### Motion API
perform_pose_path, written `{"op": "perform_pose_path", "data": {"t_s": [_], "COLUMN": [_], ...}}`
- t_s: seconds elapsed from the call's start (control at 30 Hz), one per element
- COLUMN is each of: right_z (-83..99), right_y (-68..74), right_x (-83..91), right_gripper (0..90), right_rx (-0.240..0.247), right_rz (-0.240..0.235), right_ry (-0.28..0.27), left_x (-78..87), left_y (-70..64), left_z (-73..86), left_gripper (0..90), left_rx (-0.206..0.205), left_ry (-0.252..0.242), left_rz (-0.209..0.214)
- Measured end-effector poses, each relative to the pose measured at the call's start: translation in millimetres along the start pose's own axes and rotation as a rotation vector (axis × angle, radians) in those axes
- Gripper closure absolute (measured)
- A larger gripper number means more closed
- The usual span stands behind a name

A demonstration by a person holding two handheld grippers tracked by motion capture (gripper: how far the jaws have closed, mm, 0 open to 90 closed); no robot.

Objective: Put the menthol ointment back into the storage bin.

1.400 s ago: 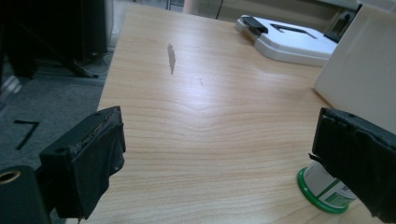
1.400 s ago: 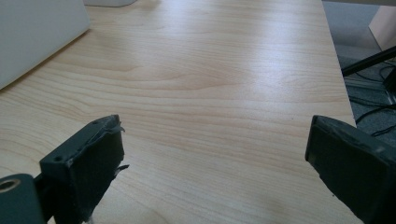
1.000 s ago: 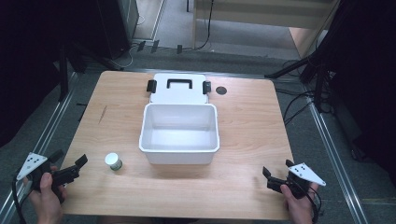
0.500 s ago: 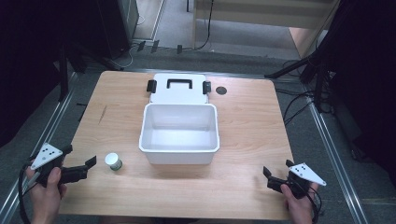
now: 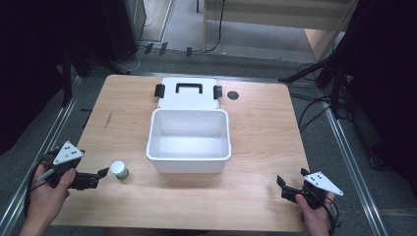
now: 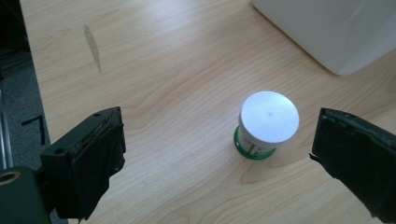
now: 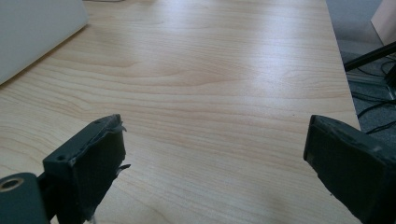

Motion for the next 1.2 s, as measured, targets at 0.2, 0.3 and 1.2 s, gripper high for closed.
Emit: {"op": "perform_pose_path", "data": {"t_s": [0.2,0.3,1.2], "right_z": [0.0,0.2,0.1], "right_y": [0.2,0.7,1.0], "right_x": [0.0,0.2,-0.1], "right_gripper": [6.0,6.0,6.0], "right_rx": [0.000,-0.003,0.000], "right_rz": [0.000,-0.004,-0.008], "right_ry": [0.002,0.005,0.007], "left_x": [-0.5,-1.8,-28.8], "left_y": [-6.2,-8.8,-28.4], "left_z": [-7.9,-11.4,-32.8], "left_gripper": [3.4,3.4,3.3], "left_rx": [-0.030,-0.042,-0.183], "left_ry": [0.078,0.119,0.519], "left_rz": [0.009,0.019,0.029]}}
Point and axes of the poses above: each handheld gripper's, and its own axes: x roughly backward along the jaws, z roughly out of its underside, y roughly to its left, the point moved 4 cm from there along -x, roughly forward along the jaws, and after that the axes turned 11 degrees about x, right-handed, at the moved point
